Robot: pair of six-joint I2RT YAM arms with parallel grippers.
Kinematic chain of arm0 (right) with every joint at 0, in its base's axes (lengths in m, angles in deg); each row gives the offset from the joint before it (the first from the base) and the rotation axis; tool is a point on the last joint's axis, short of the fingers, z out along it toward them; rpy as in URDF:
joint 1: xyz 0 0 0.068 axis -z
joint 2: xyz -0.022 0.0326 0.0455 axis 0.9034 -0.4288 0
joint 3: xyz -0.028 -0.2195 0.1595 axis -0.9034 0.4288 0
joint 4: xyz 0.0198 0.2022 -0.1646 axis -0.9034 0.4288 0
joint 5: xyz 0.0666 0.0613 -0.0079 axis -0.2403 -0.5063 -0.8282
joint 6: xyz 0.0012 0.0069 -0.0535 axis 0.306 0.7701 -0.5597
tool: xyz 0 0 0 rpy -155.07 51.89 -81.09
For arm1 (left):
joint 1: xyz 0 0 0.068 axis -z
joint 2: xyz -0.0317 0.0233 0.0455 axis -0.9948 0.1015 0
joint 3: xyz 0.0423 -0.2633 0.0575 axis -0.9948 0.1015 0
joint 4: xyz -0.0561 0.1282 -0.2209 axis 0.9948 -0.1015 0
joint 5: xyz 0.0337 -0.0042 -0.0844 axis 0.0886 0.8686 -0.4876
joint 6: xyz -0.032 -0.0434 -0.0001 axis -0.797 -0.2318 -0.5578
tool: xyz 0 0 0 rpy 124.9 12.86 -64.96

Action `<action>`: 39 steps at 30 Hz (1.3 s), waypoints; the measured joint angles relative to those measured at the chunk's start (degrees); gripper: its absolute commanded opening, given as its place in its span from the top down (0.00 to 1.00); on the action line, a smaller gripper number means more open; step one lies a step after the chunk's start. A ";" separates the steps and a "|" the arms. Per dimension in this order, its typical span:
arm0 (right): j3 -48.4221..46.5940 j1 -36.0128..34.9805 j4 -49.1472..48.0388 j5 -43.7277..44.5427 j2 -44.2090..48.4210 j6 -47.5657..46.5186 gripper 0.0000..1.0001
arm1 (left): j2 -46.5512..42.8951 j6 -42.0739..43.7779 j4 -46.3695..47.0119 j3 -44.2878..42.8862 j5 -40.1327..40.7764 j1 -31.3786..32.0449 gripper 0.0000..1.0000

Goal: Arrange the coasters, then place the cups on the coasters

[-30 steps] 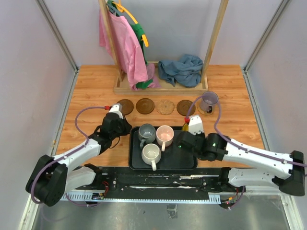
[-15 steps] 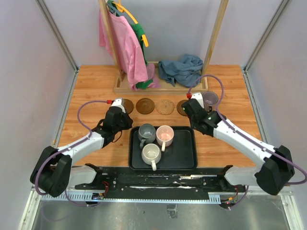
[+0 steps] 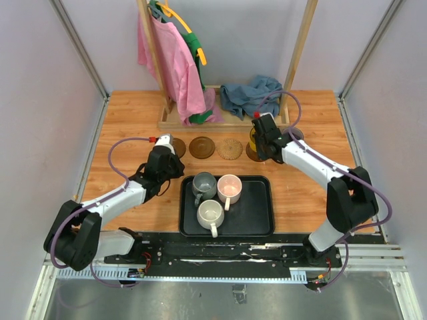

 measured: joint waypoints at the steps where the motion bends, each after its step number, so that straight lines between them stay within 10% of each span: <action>1: -0.48 0.26 -0.04 -0.42 -0.90 0.02 0.99 | 0.02 0.00 -0.07 0.00 0.02 0.00 0.89; 39: -6.51 4.76 3.96 -6.05 -10.05 0.81 0.99 | 2.05 0.02 -0.92 -0.24 -0.15 0.00 0.89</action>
